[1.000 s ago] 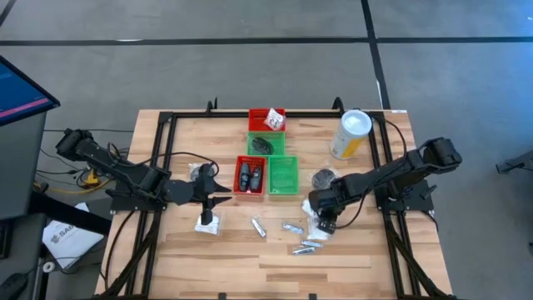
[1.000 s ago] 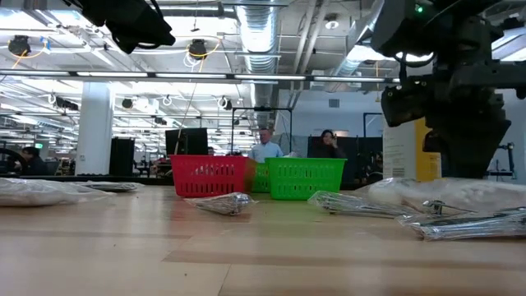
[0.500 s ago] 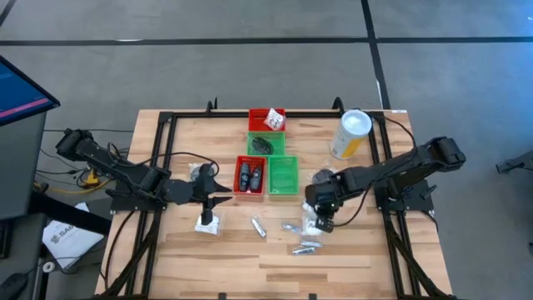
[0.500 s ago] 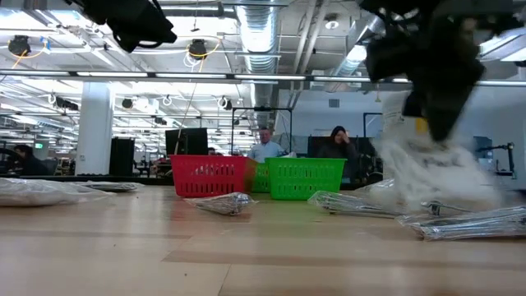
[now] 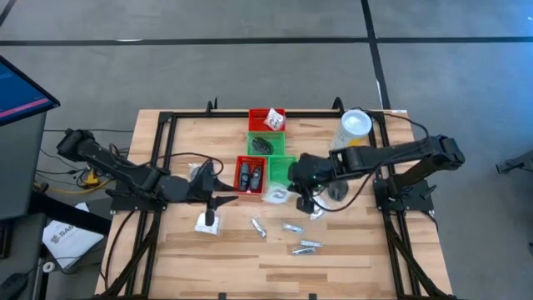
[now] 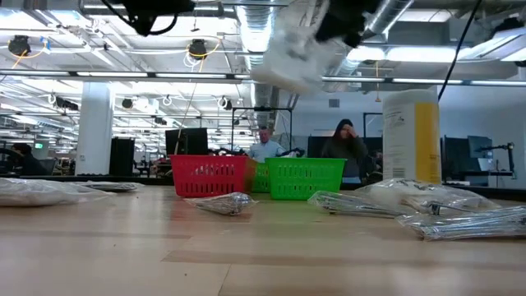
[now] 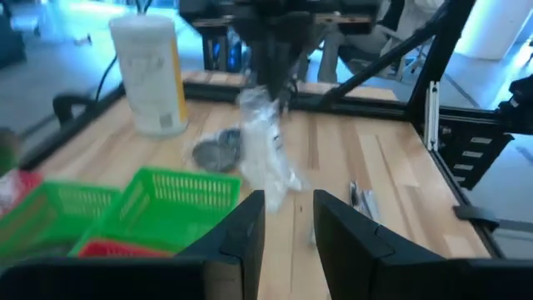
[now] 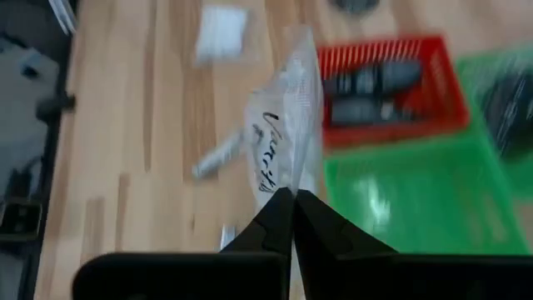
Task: Pick & Place Travel size toiletries
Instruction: Put the white cotton pack into the top red bin
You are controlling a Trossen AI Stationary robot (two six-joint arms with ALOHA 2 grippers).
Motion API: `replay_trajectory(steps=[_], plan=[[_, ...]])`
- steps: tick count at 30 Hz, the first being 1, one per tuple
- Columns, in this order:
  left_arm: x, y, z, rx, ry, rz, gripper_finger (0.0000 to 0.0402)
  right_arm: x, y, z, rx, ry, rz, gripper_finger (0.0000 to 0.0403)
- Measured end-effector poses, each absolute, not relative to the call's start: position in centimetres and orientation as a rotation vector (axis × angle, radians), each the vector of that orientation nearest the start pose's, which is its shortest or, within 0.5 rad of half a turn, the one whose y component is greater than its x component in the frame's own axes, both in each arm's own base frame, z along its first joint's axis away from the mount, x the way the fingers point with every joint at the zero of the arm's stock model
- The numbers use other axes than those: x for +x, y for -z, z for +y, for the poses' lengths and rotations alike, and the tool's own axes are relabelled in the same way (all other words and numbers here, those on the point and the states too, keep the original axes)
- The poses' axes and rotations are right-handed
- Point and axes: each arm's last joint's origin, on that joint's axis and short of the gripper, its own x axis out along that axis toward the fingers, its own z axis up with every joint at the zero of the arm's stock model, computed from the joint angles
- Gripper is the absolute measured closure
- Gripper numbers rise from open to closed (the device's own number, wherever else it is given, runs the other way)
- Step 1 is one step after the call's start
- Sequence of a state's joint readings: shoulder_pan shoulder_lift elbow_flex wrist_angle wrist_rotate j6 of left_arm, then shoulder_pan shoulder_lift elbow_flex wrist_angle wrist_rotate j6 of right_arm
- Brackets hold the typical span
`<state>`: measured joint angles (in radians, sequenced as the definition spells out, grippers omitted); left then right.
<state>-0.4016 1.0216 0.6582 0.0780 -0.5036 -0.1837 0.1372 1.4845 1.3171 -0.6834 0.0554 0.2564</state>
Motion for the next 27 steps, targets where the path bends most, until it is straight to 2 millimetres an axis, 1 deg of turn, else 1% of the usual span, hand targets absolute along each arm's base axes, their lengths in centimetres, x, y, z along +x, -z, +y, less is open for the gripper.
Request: replay_trajectory(steps=[4, 8, 11, 16, 21, 24, 27], plan=[[22.4, -26.6, -7.0, -0.018, -0.149, 0.233, 0.0287, 31.5, -32.1, 3.6, 0.144, 0.029, 0.780, 0.0403], [23.7, -25.6, -5.9, -0.016, -0.214, 0.256, 0.0254, 31.8, -32.4, 3.5, 0.123, 0.016, 0.736, 0.0403], [24.4, -25.4, -4.8, -0.025, -0.241, 0.251, 0.0227, 31.9, -32.5, 3.5, 0.109, 0.007, 0.727, 0.0403], [25.5, -25.7, -3.4, -0.057, -0.146, 0.181, 0.0193, 32.0, -32.6, 3.5, 0.093, -0.002, 0.715, 0.0403], [26.7, -25.4, -2.2, -0.088, -0.057, 0.140, 0.0180, 32.3, -32.5, 3.6, 0.069, -0.012, 0.699, 0.0403], [27.6, -24.9, -1.9, -0.100, -0.007, 0.118, 0.0180, 32.4, -32.6, 3.2, 0.072, -0.006, 0.681, 0.0403], [28.1, -24.5, -1.6, -0.101, -0.013, 0.112, 0.0186, 32.5, -32.6, 2.8, 0.076, 0.007, 0.686, 0.0403]])
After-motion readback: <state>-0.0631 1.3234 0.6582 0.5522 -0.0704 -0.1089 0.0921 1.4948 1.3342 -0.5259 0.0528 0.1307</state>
